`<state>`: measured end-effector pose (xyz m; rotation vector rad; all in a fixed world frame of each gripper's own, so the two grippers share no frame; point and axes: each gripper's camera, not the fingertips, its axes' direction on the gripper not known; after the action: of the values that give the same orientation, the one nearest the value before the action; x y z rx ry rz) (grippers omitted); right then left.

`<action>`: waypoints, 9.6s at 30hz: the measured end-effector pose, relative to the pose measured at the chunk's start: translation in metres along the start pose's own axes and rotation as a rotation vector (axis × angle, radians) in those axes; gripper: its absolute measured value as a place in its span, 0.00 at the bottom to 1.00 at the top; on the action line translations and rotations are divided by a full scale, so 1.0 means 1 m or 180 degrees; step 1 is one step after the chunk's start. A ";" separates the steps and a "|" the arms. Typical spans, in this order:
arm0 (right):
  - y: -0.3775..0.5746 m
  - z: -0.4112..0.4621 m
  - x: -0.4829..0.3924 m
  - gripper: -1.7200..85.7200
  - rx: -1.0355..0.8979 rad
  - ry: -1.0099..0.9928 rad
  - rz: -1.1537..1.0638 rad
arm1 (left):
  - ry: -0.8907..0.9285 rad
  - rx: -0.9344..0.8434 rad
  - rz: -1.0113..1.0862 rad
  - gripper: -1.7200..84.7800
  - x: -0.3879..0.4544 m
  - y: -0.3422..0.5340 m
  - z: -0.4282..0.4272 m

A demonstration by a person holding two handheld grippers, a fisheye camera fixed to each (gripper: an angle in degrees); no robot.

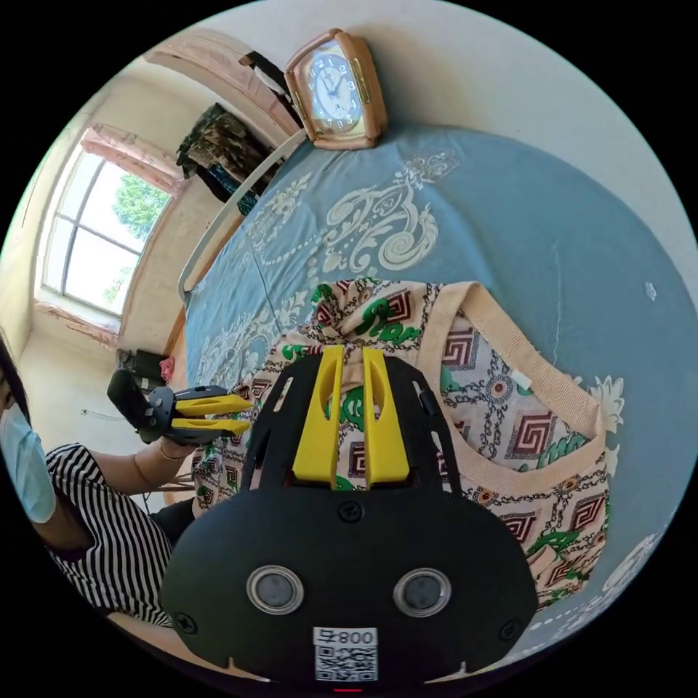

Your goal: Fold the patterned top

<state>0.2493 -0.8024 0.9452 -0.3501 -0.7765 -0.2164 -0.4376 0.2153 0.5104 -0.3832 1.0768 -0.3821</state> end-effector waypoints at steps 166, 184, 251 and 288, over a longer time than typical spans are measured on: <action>1.348 -0.352 -0.331 0.02 0.1599 -0.1619 0.2171 | 0.2896 0.0280 -0.1822 0.04 -0.196 0.642 -0.191; 1.382 -0.375 -0.377 0.02 0.1651 -0.1627 0.2017 | 0.3033 0.0372 -0.1766 0.04 -0.136 0.695 -0.246; 0.748 -0.429 0.167 0.03 0.1303 -0.1586 0.2030 | 0.2603 0.0416 -0.1922 0.04 -0.213 0.016 -0.075; 0.521 -0.303 -0.043 0.10 0.0409 0.0889 0.0886 | 0.0247 0.1245 -0.0606 0.15 0.016 -0.065 -0.043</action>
<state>0.5798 -0.4373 0.5952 -0.2946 -0.4568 0.0467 -0.4773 0.1464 0.5109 -0.1222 1.0157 -0.7680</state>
